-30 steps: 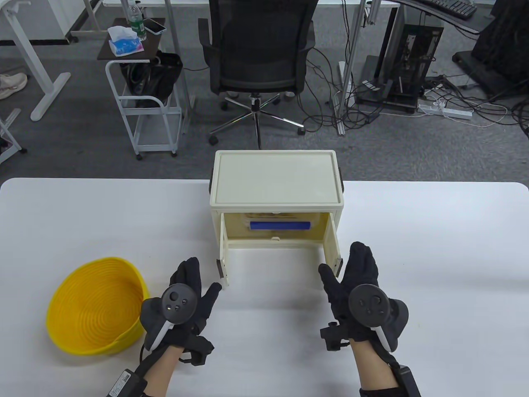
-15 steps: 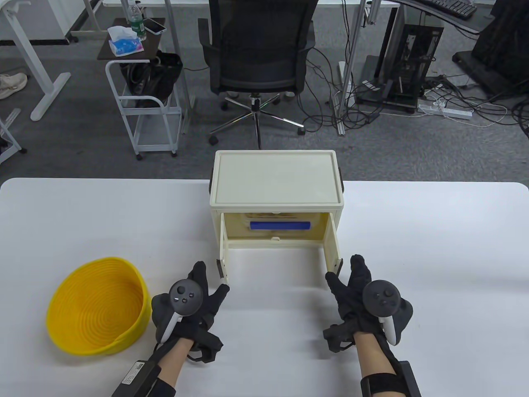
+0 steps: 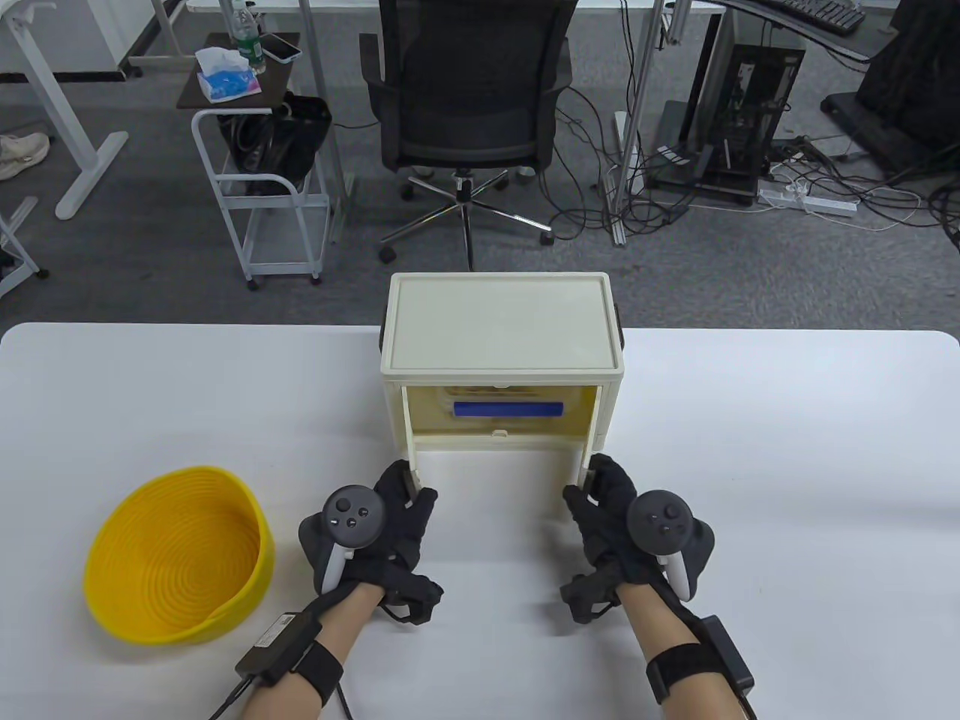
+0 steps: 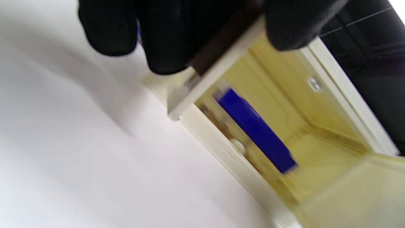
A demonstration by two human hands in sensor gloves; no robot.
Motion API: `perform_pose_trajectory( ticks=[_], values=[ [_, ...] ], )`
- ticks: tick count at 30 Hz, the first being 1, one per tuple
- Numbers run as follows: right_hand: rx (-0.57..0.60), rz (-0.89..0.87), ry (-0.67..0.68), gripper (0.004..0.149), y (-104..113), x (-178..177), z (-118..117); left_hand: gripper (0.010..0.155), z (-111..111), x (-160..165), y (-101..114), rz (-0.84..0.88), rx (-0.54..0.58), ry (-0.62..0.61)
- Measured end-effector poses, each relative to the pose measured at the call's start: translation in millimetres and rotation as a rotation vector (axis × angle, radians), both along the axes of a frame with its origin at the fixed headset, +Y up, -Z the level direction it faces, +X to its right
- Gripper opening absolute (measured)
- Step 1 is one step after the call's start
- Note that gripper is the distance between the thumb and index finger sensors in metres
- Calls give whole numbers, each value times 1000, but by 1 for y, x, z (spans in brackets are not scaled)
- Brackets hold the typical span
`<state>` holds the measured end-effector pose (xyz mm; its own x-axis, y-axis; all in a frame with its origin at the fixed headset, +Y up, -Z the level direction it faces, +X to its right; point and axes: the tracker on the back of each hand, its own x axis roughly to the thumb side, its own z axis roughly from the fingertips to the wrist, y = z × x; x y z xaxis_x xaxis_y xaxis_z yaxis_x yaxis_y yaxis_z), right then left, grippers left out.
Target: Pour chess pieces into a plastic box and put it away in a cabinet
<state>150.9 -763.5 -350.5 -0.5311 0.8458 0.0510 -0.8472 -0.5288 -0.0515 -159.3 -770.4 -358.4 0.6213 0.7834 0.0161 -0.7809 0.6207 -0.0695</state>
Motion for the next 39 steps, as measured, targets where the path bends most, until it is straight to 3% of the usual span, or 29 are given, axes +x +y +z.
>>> perform_pose_trajectory(
  ticks=[6,12,14,17,21,25,27,31,34,36,39],
  values=[
    [-181,-184,154,64,4,-34,-45,61,-43,37,3,266,-232,-72],
    [-230,-254,178,61,0,-44,-85,60,-82,56,4,302,-291,-51],
    [-224,-283,180,59,1,-44,-90,56,-85,55,4,357,-285,4],
    [-246,-256,223,62,2,-45,-90,60,-83,55,5,316,-296,-50],
    [-245,-225,224,76,10,-53,-80,67,-69,52,16,198,-217,-57],
    [-138,-82,192,76,34,-58,-56,69,-41,42,46,-87,-27,-3],
    [-71,63,191,76,49,-62,-39,69,-22,38,63,-265,57,-3],
    [108,560,165,78,78,-73,4,77,21,42,85,-611,143,-64],
    [187,983,124,82,88,-83,41,80,56,47,87,-894,273,-58],
    [232,1113,90,83,87,-85,59,79,71,49,80,-969,331,-64],
    [235,1137,75,83,74,-84,73,77,79,48,54,-923,324,-71]
  ],
)
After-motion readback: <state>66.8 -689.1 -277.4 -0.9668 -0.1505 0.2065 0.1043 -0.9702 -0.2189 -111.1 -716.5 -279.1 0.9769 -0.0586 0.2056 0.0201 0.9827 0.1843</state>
